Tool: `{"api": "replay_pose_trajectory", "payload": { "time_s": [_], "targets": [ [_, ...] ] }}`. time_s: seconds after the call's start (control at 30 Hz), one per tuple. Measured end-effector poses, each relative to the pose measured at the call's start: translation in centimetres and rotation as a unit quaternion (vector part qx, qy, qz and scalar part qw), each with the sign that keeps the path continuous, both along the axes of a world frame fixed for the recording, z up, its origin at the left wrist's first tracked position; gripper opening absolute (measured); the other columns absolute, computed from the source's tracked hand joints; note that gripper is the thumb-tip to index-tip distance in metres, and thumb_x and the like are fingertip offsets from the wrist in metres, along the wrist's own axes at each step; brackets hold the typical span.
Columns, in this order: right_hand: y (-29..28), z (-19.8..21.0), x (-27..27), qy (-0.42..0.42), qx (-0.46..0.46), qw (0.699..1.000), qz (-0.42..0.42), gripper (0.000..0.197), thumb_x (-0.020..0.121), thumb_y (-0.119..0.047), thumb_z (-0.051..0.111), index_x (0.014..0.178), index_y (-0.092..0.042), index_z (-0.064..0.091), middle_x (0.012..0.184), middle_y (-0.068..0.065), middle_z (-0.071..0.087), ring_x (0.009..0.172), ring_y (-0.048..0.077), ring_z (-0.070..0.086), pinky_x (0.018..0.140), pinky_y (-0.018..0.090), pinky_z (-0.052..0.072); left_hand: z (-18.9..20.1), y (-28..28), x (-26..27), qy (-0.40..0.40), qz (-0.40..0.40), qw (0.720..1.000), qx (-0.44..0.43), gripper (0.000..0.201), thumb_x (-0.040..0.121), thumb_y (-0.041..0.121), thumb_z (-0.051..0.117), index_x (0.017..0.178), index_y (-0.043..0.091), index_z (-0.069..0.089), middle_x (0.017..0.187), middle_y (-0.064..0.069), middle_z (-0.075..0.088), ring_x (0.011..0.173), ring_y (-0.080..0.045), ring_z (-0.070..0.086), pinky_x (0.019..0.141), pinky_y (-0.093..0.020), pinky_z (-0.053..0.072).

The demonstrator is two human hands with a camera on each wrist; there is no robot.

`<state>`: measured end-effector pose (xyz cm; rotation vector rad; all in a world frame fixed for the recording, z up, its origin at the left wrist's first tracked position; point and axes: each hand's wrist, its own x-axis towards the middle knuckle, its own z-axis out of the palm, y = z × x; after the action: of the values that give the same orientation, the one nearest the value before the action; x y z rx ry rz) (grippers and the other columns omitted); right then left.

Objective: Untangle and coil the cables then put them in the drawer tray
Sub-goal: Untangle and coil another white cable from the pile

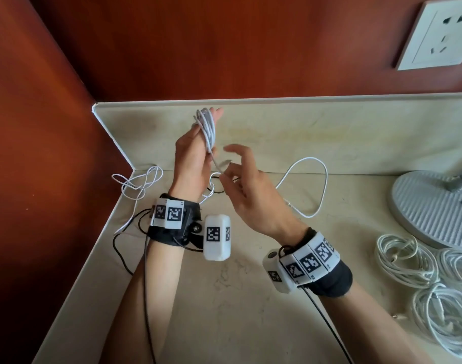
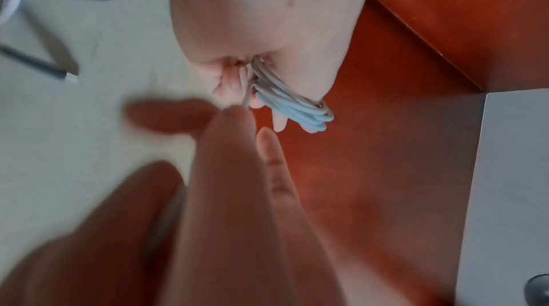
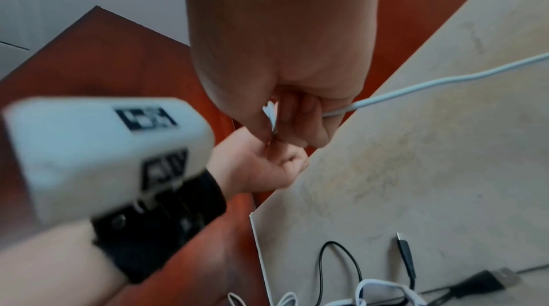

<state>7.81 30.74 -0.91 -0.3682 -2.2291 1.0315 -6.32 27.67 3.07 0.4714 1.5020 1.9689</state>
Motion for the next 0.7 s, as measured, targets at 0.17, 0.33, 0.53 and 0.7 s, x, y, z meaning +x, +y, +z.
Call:
{"api": "replay_pose_trajectory", "payload": {
  "time_s": [0.17, 0.33, 0.53, 0.7],
  "targets": [
    [1.9, 1.3, 1.1, -0.09, 0.107, 0.987, -0.077, 0.024, 0.1, -0.041, 0.065, 0.086, -0.021, 0.064, 0.056, -0.008, 0.049, 0.057, 0.02, 0.043, 0.058, 0.038, 0.044, -1.4, -0.6, -1.3, 0.153, 0.059, 0.985, -0.054, 0.005, 0.09, 0.028, 0.078, 0.09, 0.028, 0.083, 0.084, 0.017, 0.07, 0.077, 0.002, 0.055, 0.067, -0.02, 0.041],
    [3.5, 4.1, 3.6, -0.113, 0.152, 0.974, -0.126, 0.049, 0.088, -0.062, 0.072, 0.063, -0.02, 0.062, 0.047, -0.007, 0.039, 0.049, 0.016, 0.038, 0.051, 0.033, 0.032, -2.3, -0.9, -2.8, 0.348, 0.021, 0.934, -0.074, 0.028, 0.082, 0.031, 0.076, 0.079, 0.004, 0.081, 0.067, 0.008, 0.056, 0.07, -0.005, 0.046, 0.07, -0.028, 0.041],
    [6.1, 5.3, 5.9, 0.0, 0.019, 0.999, -0.027, 0.02, 0.097, -0.03, 0.074, 0.083, -0.016, 0.073, 0.054, -0.007, 0.047, 0.05, 0.009, 0.033, 0.053, 0.022, 0.028, -1.9, -1.0, -0.9, 0.369, -0.22, 0.894, -0.128, 0.011, 0.085, 0.011, 0.083, 0.078, 0.003, 0.081, 0.076, -0.013, 0.072, 0.08, -0.006, 0.066, 0.079, -0.027, 0.05],
    [7.1, 3.9, 5.2, 0.099, -0.104, 0.99, 0.004, 0.025, 0.089, -0.027, 0.079, 0.081, -0.004, 0.071, 0.061, 0.02, 0.053, 0.055, 0.019, 0.036, 0.054, 0.027, 0.032, 0.1, -1.5, 2.8, 0.332, -0.394, 0.855, -0.062, 0.021, 0.085, -0.009, 0.074, 0.084, 0.011, 0.079, 0.093, 0.006, 0.08, 0.099, -0.014, 0.076, 0.085, -0.022, 0.056]
  ]
}}
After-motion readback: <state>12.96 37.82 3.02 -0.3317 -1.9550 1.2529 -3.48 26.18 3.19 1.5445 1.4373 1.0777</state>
